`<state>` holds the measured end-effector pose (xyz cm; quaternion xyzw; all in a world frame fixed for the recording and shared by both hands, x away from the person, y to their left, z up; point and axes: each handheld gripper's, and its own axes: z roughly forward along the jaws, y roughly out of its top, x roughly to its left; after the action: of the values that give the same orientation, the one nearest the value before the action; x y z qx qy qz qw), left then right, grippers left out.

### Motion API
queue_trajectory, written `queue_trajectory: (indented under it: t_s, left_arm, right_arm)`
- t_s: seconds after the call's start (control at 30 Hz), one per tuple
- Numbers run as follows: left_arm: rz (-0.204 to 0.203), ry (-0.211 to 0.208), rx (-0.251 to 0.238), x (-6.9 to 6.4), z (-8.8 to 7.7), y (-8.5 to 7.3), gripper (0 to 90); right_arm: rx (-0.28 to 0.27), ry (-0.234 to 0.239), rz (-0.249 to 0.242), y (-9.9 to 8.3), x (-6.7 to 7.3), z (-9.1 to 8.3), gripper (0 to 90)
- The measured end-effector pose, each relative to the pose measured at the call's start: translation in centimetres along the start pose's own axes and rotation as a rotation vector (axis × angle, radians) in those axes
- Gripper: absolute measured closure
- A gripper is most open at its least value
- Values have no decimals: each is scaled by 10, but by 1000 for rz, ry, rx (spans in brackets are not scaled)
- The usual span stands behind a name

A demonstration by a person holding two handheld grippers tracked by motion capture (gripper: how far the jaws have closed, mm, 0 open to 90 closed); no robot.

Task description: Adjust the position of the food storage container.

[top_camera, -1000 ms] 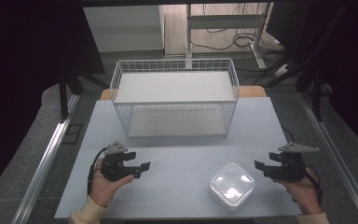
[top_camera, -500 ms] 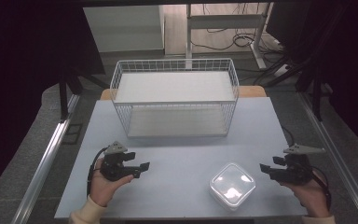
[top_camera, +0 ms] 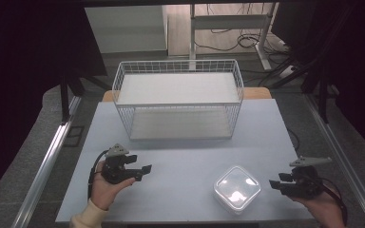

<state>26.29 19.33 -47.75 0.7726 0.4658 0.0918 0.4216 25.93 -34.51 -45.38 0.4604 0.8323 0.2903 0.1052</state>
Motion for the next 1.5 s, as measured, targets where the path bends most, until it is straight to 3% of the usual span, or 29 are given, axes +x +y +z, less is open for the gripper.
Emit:
queue_trajectory:
  t_s: [0.27, 0.3, 0.47, 0.63, 1.0, 1.5]
  left_arm:
    - [1, -1, 7, 0, 2, 0, 249]
    - [2, -2, 5, 0, 2, 0, 249]
    - [1, -1, 8, -1, 2, 0, 249]
    - [3, -2, 12, -1, 3, 0, 249]
    - [6, 1, 12, -1, 3, 0, 249]
    - [5, 4, 16, -1, 5, 0, 249]
  right_arm:
    - [90, 35, -54, -15, 15, 2, 699]
    - [121, 49, -76, -18, 20, 4, 761]
    - [168, 100, -129, -21, 35, 9, 882]
    - [177, 119, -161, -17, 45, 15, 895]
    - [148, 127, -178, -6, 54, 20, 897]
    - [137, 123, -191, 15, 54, 38, 897]
